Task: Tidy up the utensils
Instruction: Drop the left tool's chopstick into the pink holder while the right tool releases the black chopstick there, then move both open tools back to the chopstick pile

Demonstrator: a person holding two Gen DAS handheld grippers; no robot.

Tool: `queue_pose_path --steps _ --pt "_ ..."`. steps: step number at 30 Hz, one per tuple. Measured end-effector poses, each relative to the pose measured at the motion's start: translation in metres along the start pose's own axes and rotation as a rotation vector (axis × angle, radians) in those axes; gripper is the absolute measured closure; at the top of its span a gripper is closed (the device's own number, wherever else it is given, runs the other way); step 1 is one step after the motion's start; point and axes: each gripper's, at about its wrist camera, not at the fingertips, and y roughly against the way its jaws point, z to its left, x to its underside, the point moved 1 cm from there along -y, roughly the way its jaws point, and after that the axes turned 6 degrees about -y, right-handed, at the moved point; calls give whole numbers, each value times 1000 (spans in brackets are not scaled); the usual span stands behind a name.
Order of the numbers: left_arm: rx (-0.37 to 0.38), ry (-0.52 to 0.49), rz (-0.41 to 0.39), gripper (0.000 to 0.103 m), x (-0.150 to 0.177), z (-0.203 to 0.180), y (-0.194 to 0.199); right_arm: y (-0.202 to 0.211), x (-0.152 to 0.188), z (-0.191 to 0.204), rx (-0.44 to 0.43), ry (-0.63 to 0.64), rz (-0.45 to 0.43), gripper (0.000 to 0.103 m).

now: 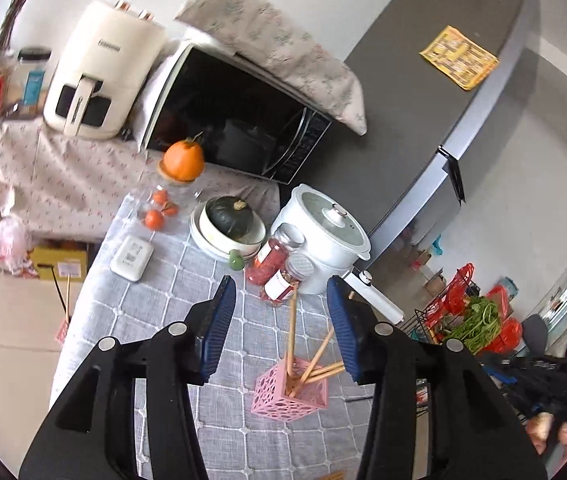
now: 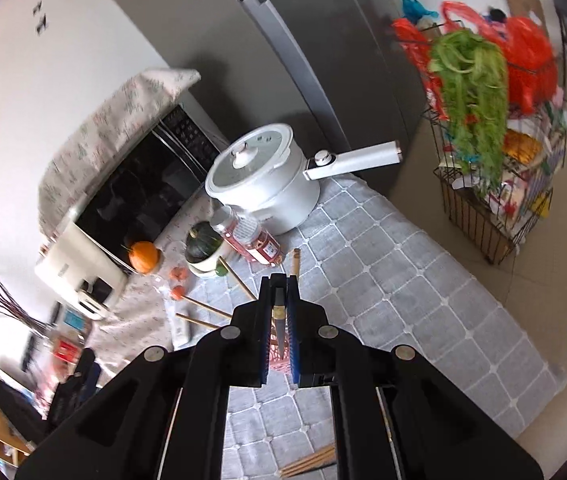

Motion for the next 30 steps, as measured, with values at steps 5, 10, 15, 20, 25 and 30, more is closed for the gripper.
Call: queue_pose_path --steps 5,10,15,20,25,30 --pt "4 17 17 55 -1 8 -1 -45 4 22 65 44 29 96" --pt "4 -18 56 51 5 0 -6 -83 1 33 79 72 81 91" --pt "13 -55 72 44 12 -10 -9 -73 0 17 81 27 55 54" --pt "14 -85 104 27 23 -23 -16 -59 19 -28 99 -43 80 32" --pt "12 -139 172 14 40 -37 -29 -56 62 -91 144 -129 166 24" --pt "20 -265 303 11 76 -67 -55 -65 127 -174 219 -258 332 23"
